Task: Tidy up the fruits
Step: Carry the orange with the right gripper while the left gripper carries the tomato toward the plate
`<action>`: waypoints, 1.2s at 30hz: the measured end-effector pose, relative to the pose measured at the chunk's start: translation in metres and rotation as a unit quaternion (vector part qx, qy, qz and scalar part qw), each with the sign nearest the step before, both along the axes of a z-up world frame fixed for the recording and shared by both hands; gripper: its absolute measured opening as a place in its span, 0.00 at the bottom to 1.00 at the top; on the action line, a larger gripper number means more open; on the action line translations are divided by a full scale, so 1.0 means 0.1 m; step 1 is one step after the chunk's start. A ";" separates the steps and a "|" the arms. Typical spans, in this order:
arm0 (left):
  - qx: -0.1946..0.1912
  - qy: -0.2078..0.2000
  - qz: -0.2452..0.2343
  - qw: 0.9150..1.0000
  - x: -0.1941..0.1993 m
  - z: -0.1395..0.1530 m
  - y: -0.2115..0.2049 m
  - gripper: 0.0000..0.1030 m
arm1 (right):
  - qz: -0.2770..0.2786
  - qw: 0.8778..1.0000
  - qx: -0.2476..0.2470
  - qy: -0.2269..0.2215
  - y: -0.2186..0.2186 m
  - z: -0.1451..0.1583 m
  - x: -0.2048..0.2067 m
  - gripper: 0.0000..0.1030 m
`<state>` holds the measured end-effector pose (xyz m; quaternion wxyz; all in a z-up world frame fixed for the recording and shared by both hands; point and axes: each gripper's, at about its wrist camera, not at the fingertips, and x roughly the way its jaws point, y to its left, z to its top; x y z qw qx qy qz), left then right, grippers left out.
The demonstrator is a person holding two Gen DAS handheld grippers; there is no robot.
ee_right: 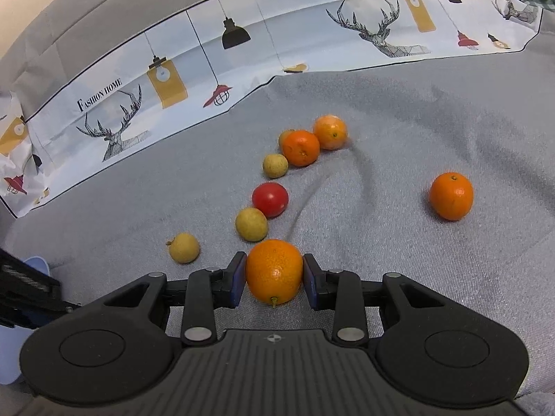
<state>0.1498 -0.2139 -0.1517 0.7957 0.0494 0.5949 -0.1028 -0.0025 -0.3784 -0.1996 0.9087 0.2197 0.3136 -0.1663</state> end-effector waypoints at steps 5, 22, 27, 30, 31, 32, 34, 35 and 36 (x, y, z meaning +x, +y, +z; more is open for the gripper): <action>-0.024 -0.016 -0.003 1.000 -0.20 0.50 0.27 0.30 | -0.007 1.000 -0.013 -0.019 0.01 0.14 -0.10 0.35; -0.034 -0.108 0.079 0.990 -0.90 1.55 1.84 0.30 | 0.151 0.986 -0.018 -0.064 1.44 1.17 -0.71 0.35; -0.037 -0.120 0.099 0.987 -1.04 1.59 2.22 0.30 | 0.193 0.978 -0.045 -0.061 1.83 1.32 -0.74 0.35; -0.041 -0.118 0.111 0.986 -1.05 1.57 2.36 0.30 | 0.204 0.976 -0.051 -0.056 1.96 1.37 -0.72 0.35; -0.043 -0.118 0.114 0.986 -1.05 1.57 2.40 0.30 | 0.206 0.976 -0.053 -0.054 1.99 1.39 -0.71 0.35; -0.045 -0.117 0.116 0.985 -1.05 1.57 2.43 0.30 | 0.208 0.975 -0.054 -0.053 2.02 1.40 -0.71 0.35; -0.047 -0.118 0.119 0.985 -1.04 1.57 2.48 0.30 | 0.211 0.974 -0.058 -0.050 2.07 1.44 -0.70 0.35; -0.047 -0.119 0.119 0.985 -1.04 1.58 2.50 0.30 | 0.213 0.974 -0.060 -0.050 2.09 1.45 -0.69 0.35; -0.047 -0.121 0.120 0.984 -1.02 1.57 2.50 0.30 | 0.219 0.972 -0.063 -0.050 2.11 1.46 -0.69 0.35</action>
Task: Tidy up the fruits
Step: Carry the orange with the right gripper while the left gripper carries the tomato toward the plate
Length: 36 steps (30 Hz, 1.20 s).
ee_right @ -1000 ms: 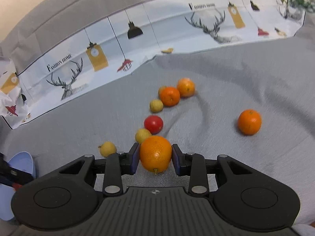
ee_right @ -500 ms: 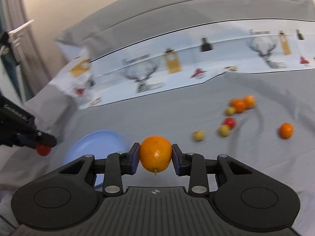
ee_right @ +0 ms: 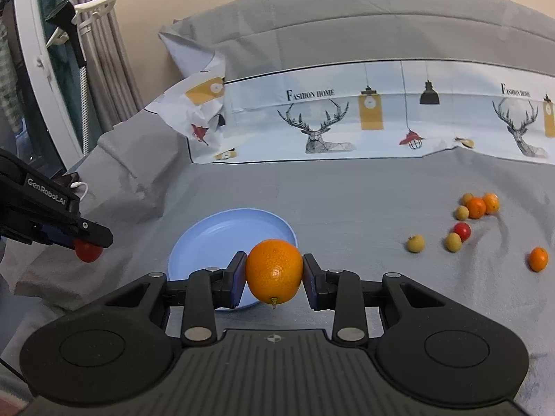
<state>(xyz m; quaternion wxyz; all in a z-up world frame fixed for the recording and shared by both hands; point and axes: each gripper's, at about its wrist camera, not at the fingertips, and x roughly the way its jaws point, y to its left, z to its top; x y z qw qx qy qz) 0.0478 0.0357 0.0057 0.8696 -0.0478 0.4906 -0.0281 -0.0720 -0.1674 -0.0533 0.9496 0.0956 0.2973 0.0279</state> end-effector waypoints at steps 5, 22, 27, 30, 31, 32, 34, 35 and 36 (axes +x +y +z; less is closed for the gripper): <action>-0.004 0.001 -0.001 1.000 0.03 -0.02 0.03 0.30 | 0.007 1.000 -0.010 0.005 0.05 0.02 0.04 0.35; 0.001 0.024 0.001 1.000 0.41 -0.32 0.04 0.30 | 0.022 0.999 -0.022 0.031 0.22 -0.12 0.46 0.35; 0.008 0.037 -0.006 0.999 0.58 -0.47 0.02 0.30 | 0.029 0.998 -0.029 0.044 0.28 -0.22 0.66 0.35; 0.014 0.047 -0.011 0.999 0.68 -0.59 0.01 0.30 | 0.037 0.997 -0.034 0.057 0.34 -0.31 0.77 0.35; 0.017 0.050 -0.013 0.999 0.71 -0.63 0.00 0.30 | 0.041 0.997 -0.036 0.062 0.36 -0.34 0.81 0.35; 0.020 0.053 -0.013 0.998 0.74 -0.67 -0.01 0.30 | 0.044 0.996 -0.038 0.066 0.38 -0.37 0.85 0.35; 0.028 0.060 -0.016 0.998 0.82 -0.76 -0.03 0.30 | 0.051 0.995 -0.043 0.073 0.43 -0.45 0.91 0.35; 0.032 0.063 -0.015 0.997 0.85 -0.80 -0.03 0.30 | 0.054 0.994 -0.047 0.076 0.46 -0.49 0.95 0.35; 0.034 0.067 -0.016 0.997 0.89 -0.85 -0.04 0.30 | 0.057 0.994 -0.051 0.078 0.48 -0.52 0.98 0.35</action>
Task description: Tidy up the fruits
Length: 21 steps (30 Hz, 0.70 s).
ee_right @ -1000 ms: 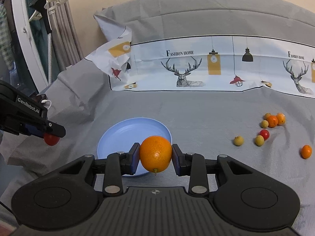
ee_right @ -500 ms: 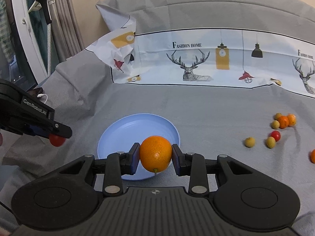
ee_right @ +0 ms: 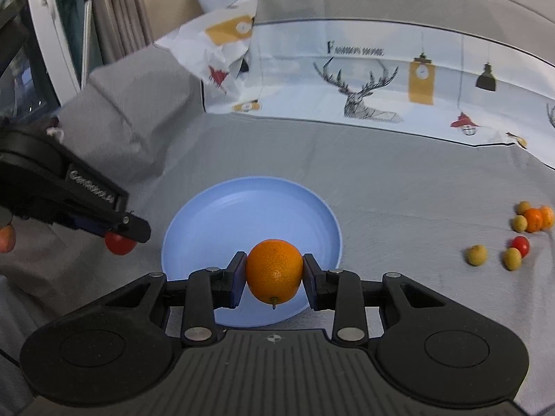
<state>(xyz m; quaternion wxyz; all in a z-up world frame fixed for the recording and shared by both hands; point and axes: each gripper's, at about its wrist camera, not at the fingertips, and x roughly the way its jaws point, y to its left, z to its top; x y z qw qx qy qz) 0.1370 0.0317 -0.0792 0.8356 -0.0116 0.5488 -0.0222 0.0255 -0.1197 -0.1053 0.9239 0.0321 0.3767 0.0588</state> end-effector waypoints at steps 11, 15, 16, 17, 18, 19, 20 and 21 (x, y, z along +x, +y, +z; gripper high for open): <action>0.036 0.021 -0.004 0.999 0.29 -0.27 -0.02 0.42 | 0.026 0.999 -0.024 0.029 0.11 -0.27 0.39 0.35; 0.047 -0.042 0.002 0.998 0.18 -0.04 -0.02 1.00 | 0.035 0.999 -0.019 0.012 0.11 -0.17 0.45 0.55; 0.051 -0.053 -0.003 0.997 0.13 0.03 -0.02 1.00 | 0.034 0.999 -0.019 0.006 0.10 -0.12 0.43 0.64; 0.054 -0.057 -0.014 0.997 0.08 0.08 -0.03 1.00 | 0.033 0.999 -0.020 0.000 0.09 -0.06 0.41 0.67; 0.057 -0.057 -0.019 0.997 0.02 0.13 -0.04 1.00 | 0.034 0.999 -0.021 -0.004 0.07 0.00 0.36 0.73; 0.058 -0.059 -0.018 0.996 -0.05 0.17 -0.03 1.00 | 0.034 0.999 -0.021 -0.004 0.05 0.06 0.31 0.78; 0.058 -0.060 -0.016 0.996 -0.14 0.21 0.00 1.00 | 0.034 0.999 -0.019 -0.004 0.03 0.11 0.23 0.81; 0.056 -0.059 -0.016 0.997 -0.25 0.25 0.01 1.00 | 0.033 0.999 -0.016 -0.001 0.00 0.15 0.15 0.86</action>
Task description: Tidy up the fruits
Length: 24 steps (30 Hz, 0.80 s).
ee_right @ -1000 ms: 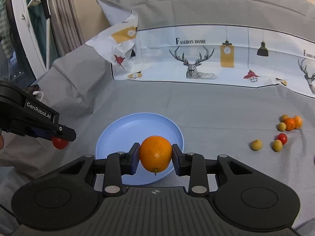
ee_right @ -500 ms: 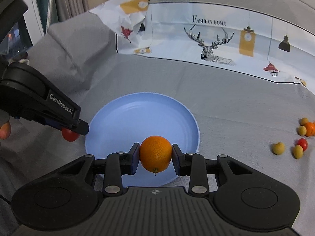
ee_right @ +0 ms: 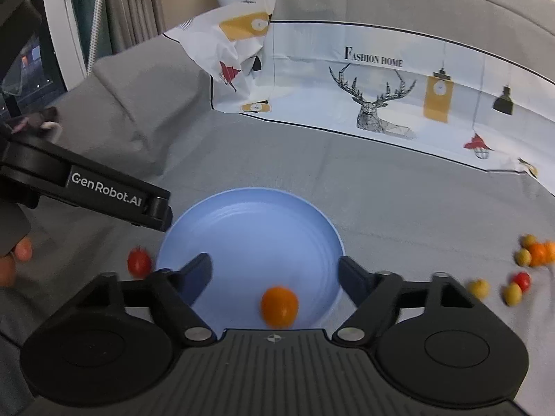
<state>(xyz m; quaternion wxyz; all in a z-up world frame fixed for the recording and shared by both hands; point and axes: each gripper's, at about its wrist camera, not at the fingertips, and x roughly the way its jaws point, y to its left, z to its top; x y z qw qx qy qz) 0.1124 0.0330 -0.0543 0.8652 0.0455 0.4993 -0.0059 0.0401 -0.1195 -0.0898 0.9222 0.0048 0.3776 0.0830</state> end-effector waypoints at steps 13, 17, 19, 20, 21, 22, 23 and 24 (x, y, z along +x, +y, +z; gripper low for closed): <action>0.007 -0.047 0.014 0.999 -1.17 0.39 0.18 1.00 | -0.023 1.000 0.006 -0.015 0.08 0.38 -1.18 0.99; -0.003 -0.040 0.014 0.999 -1.33 0.41 0.16 1.00 | -0.032 0.999 0.005 -0.037 0.06 0.47 -1.37 0.99; -0.003 -0.040 0.014 0.999 -1.42 0.40 0.17 1.00 | -0.034 0.998 0.003 -0.046 0.05 0.51 -1.44 0.99; 0.003 -0.041 0.013 0.999 -1.47 0.39 0.17 1.00 | -0.035 0.998 0.003 -0.051 0.04 0.52 -1.48 0.99; 0.010 -0.044 0.015 0.999 -1.50 0.38 0.18 1.00 | -0.037 0.998 0.003 -0.057 0.03 0.54 -1.52 0.99; 0.014 -0.047 0.016 0.999 -1.51 0.35 0.20 1.00 | -0.040 0.997 0.004 -0.061 0.01 0.55 -1.56 0.99; 0.017 -0.050 0.020 0.998 -1.50 0.32 0.22 1.00 | -0.044 0.997 0.006 -0.063 -0.01 0.55 -1.58 0.99; 0.023 -0.048 0.028 0.998 -1.46 0.28 0.23 1.00 | -0.047 0.997 0.009 -0.062 -0.03 0.55 -1.60 0.99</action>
